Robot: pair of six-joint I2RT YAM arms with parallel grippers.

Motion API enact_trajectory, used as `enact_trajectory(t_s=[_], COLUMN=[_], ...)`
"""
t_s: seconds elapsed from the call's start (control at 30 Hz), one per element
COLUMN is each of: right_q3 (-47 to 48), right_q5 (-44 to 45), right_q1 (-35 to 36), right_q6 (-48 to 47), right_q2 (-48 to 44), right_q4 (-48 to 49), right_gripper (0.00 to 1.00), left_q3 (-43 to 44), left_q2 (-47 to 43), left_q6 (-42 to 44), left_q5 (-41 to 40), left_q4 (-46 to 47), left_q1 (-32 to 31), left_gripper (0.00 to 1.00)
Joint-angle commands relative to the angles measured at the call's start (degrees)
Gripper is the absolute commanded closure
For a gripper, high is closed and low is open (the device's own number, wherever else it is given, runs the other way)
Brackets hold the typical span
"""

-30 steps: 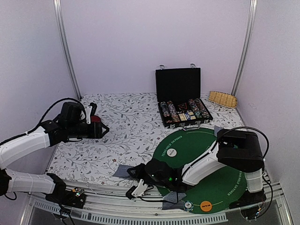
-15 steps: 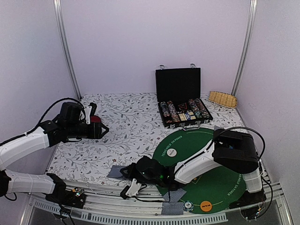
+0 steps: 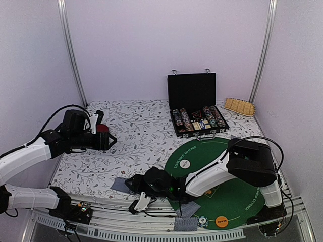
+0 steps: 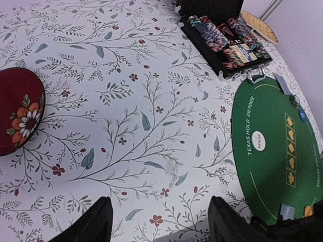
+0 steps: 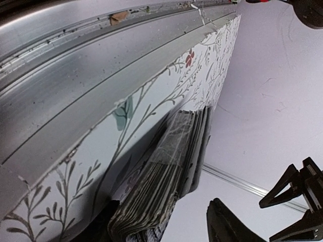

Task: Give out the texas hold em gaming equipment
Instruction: Place the poker card at the center of the board, then move the poker card to the big blind area.

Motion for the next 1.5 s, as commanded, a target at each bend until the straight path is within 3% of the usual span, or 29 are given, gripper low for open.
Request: enact_trajectory(t_s=[0.0,0.07,0.1,0.13,0.37,0.43,0.53,0.63,0.77,0.87,1.07,1.2,1.47], right_q3=[-2.2,-2.5,-2.7,-3.1,-5.7,-4.1,-0.9,1.5,0.1,-2.1,-9.0,-17.9,-22.8], right_q5=[1.2,1.3,1.3,1.0,-1.5,-4.9,-10.6,-7.1,-7.8,-6.7,-6.6,-10.1,-14.6], right_q1=[-0.8,-0.9,-0.9,-1.1,-2.3,-2.4,-2.5,-2.8,-5.8,-6.4,-6.6,-6.8,-8.7], right_q6=[-0.8,0.1,0.8,1.7,3.6,10.4,26.2,47.9,75.4,90.0,121.6,129.3,130.1], right_q2=[-2.4,-3.9,-4.9,-5.9,-14.0,-18.2,-25.1,-31.5,-43.0,-49.8,-58.4,-62.0,-59.5], right_q4=[-2.9,-2.6,-2.6,-2.6,-2.4,-4.1,-8.9,-13.4,-28.0,-39.5,-59.8,-59.8,-56.7], right_gripper=[0.37,0.28,0.03,0.00,0.01,0.01,0.01,0.01,0.01,0.01,0.02,0.03,0.01], left_q3=[3.0,3.8,4.2,4.7,7.2,7.3,6.3,5.2,2.9,1.6,3.9,4.3,1.5], left_q2=[-0.3,-0.4,-0.4,-0.5,-1.8,-2.4,-2.9,-3.3,-3.6,-1.4,9.0,13.0,18.1], left_q6=[4.4,6.5,7.7,8.9,17.1,19.6,24.8,31.3,43.9,51.4,51.7,53.0,55.8], left_q5=[2.3,3.6,3.8,3.8,4.7,5.0,5.5,5.1,5.7,6.9,1.1,-0.4,-3.5], left_q4=[-2.0,-2.0,-2.1,-2.2,-2.2,-1.2,-0.1,-0.7,-4.0,-8.2,-16.3,-16.1,-11.6], left_q1=[0.6,0.5,0.5,0.5,0.5,0.2,-1.1,-5.0,-14.8,-20.1,-25.2,-26.3,-26.5], left_gripper=[0.31,0.28,0.27,0.25,0.16,0.14,0.11,0.08,0.02,0.02,0.02,0.02,0.02])
